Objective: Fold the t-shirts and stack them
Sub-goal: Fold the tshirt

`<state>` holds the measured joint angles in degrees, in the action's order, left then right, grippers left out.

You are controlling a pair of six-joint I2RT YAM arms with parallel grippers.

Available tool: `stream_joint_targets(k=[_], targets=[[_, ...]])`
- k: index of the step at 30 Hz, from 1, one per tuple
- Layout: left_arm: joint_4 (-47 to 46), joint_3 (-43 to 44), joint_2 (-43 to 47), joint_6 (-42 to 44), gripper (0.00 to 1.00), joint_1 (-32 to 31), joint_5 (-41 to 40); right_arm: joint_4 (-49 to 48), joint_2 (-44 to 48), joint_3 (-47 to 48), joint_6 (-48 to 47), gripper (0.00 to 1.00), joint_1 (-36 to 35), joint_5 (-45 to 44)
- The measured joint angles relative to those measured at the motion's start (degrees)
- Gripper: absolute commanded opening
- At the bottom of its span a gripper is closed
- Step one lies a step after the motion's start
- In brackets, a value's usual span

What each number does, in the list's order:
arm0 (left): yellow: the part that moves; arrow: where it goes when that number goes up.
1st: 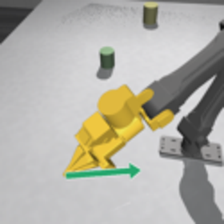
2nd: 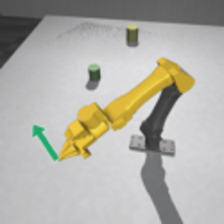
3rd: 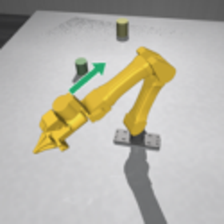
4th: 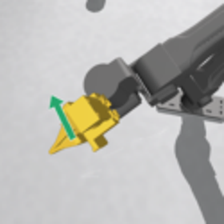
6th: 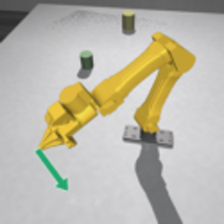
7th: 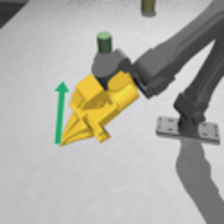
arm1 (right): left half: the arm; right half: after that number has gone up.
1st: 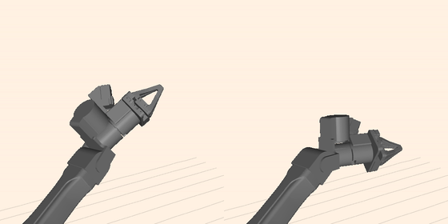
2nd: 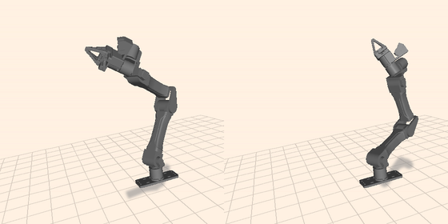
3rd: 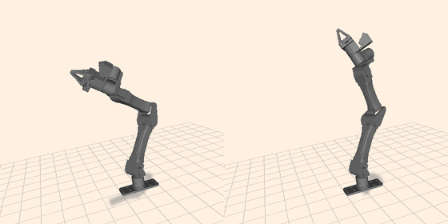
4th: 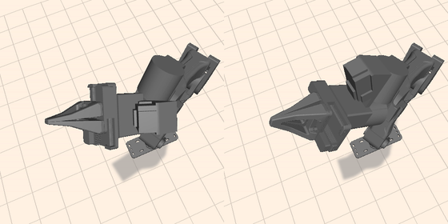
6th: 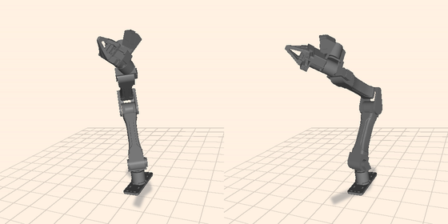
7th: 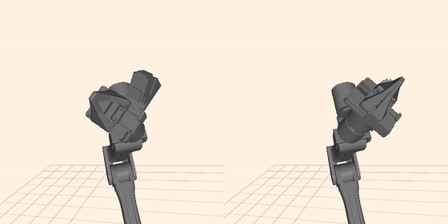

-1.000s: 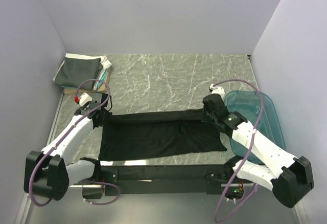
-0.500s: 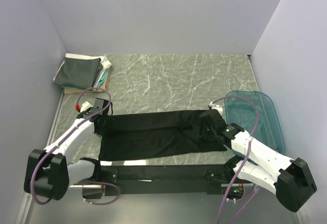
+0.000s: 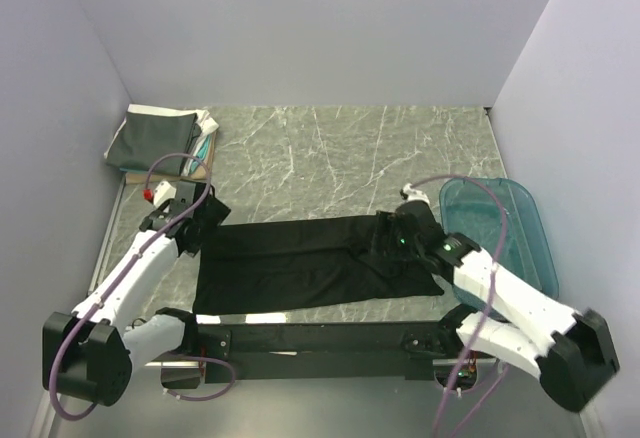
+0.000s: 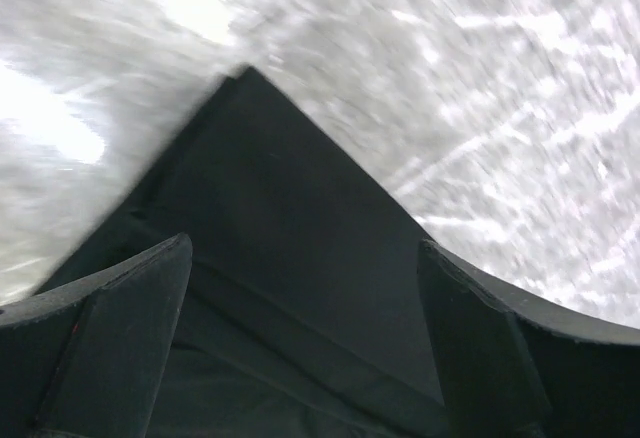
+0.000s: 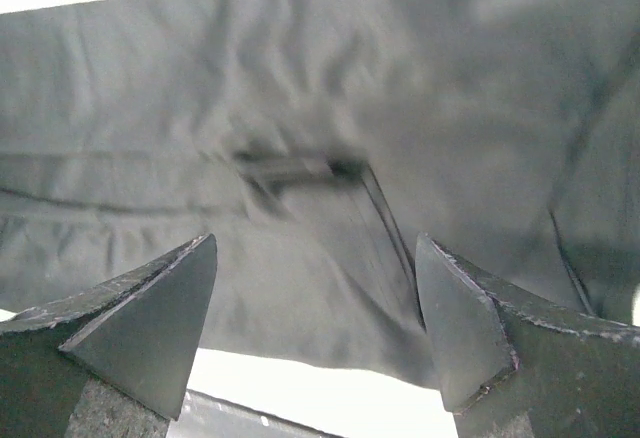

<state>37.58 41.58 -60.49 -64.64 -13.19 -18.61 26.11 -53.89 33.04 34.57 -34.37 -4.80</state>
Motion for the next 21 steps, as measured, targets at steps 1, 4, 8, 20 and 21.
stream_joint_targets(k=[1, 4, 8, 20, 21], targets=[[-0.81, 0.0, -0.44, 0.44, 0.99, -0.11, 0.98, -0.85, -2.08, 1.25, -0.48, 0.86, 0.0, -0.07], [-4.31, -0.11, -3.91, 1.84, 1.0, -0.48, 4.15, -3.89, -10.29, 4.94, -2.34, 0.76, 0.0, -0.28], [-6.78, -0.2, -10.14, 3.21, 1.0, -0.79, 5.99, -5.57, -19.98, 8.44, -3.32, 0.52, 0.0, -1.92], [-8.39, -2.51, -16.37, 4.07, 1.0, -0.87, 5.73, -6.19, -27.5, 8.55, -2.64, 0.11, -0.07, -0.76], [-8.48, -2.49, -16.5, 4.07, 1.0, -0.87, 5.68, -6.27, -27.17, 8.15, -2.51, 0.07, -0.11, -0.24]])
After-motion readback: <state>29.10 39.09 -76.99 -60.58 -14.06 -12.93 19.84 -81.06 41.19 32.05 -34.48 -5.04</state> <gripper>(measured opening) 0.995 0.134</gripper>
